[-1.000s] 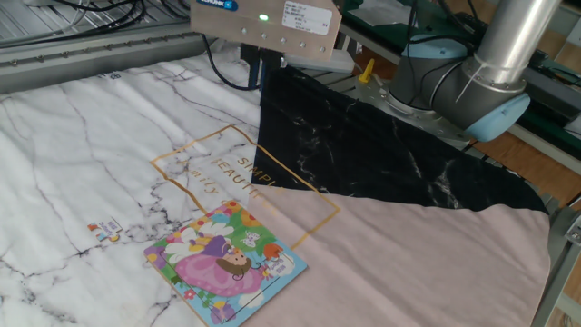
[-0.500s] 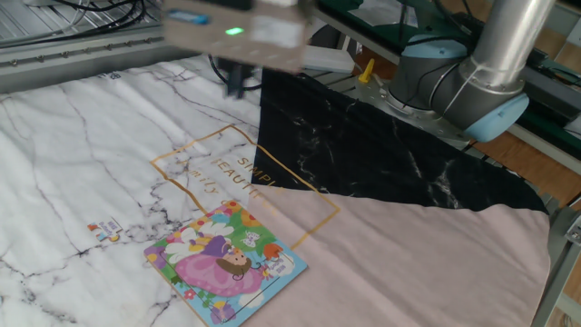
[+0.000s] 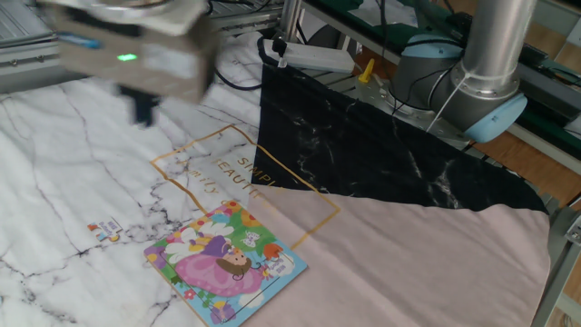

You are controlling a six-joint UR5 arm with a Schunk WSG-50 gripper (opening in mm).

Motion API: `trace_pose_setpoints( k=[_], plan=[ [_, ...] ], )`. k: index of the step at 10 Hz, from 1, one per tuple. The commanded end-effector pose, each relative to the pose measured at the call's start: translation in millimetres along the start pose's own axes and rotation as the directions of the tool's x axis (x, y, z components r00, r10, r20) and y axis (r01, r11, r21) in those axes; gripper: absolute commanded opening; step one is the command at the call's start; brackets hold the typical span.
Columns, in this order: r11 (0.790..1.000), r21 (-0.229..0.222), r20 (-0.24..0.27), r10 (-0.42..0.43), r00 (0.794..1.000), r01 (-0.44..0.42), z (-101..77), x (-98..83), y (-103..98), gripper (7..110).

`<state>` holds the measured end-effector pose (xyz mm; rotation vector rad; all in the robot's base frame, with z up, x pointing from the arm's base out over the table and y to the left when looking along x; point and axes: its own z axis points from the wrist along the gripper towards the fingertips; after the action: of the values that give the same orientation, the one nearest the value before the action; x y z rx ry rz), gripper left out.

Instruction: Assemble one piece of a puzzle

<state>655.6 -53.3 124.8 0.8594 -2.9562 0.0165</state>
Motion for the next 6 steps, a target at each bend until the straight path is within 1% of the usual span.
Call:
trace_pose_setpoints(
  k=[1, 2, 3, 4, 5, 6],
  plan=[
    [0.998, -0.068, 0.171, 0.019, 0.985, -0.007, -12.5, -56.7, 7, 7],
    [1.000, 0.003, 0.122, 0.016, 0.992, -0.016, -5.5, -45.1, -10, 7],
    [0.998, -0.007, 0.064, 0.060, 0.996, -0.060, -0.3, -30.0, -8, 7],
    [0.992, -0.035, 0.016, 0.119, 0.993, -0.119, 0.0, -19.0, 0, 7],
    [0.989, 0.029, -0.065, 0.145, 0.987, -0.143, -0.4, 3.3, -13, 7],
    [0.992, 0.073, -0.218, 0.113, 0.969, -0.099, -6.5, 42.3, -21, 7]
  ],
)
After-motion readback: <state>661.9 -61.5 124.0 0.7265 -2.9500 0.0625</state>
